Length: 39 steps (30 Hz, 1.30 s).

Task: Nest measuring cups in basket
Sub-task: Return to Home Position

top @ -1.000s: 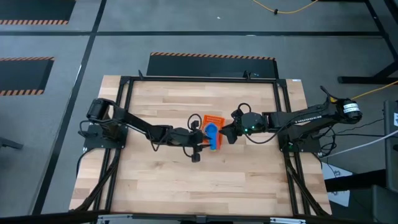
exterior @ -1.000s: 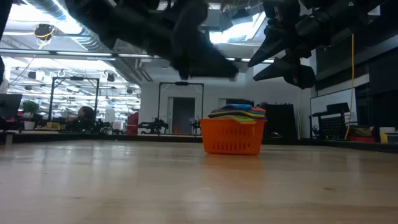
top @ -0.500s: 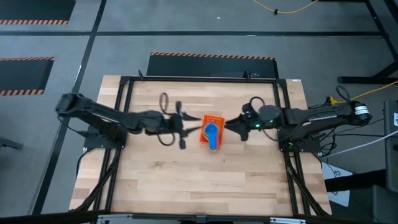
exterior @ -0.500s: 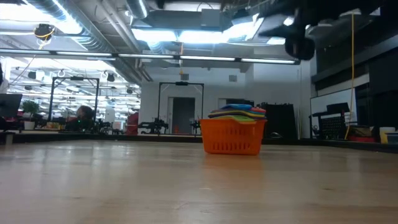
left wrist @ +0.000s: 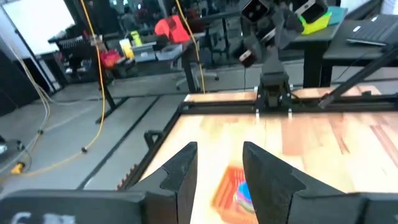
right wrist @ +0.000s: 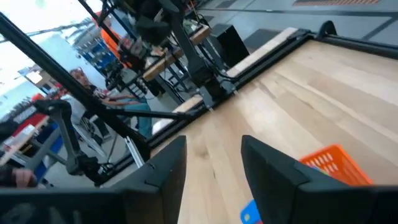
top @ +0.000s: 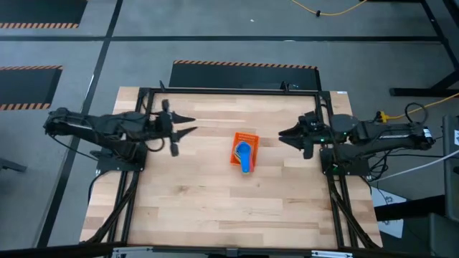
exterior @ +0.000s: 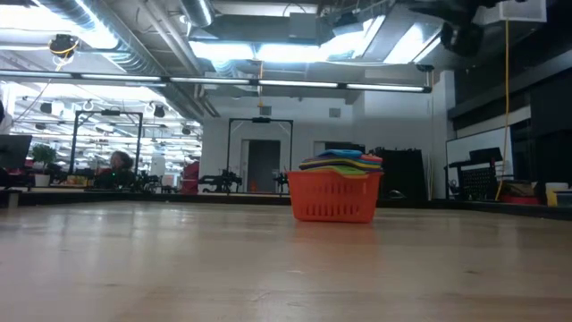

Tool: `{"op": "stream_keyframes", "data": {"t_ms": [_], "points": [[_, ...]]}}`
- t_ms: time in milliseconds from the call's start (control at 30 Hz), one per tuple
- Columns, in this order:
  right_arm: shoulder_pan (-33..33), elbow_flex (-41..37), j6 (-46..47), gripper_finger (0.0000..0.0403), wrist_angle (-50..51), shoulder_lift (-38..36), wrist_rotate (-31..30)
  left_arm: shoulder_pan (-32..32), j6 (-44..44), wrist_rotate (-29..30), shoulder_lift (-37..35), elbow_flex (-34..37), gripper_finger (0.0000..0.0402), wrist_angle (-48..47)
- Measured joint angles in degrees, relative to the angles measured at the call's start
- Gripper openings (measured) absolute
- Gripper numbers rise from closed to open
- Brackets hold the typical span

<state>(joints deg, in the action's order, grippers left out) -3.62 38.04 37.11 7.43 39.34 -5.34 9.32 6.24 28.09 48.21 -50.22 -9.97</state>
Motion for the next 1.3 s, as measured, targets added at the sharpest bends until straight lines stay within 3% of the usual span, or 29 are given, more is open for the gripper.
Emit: {"op": "stream_keyframes", "data": {"t_ms": [167, 433, 900, 1300], "points": [[0.0, 0.0, 0.0, 0.0158, 5.3, -3.3, 0.0, 0.0, -3.7, -0.1, -6.1, 0.0, 0.0121, -9.4], [0.0, 0.0, -0.1, 0.0158, 5.8, -6.7, -0.1, 0.0, -8.1, 0.0, -15.1, 0.4, 0.0121, -19.2], [0.0, 0.0, -2.9, 0.0158, 5.8, -10.9, -0.1, 0.0, -13.8, 0.4, -36.6, 22.6, 0.0121, -12.0], [0.0, 0.0, -2.9, 0.0158, 5.8, -11.0, -0.1, 0.0, -16.5, 1.5, -48.0, 32.6, 0.0121, -11.4]]}}
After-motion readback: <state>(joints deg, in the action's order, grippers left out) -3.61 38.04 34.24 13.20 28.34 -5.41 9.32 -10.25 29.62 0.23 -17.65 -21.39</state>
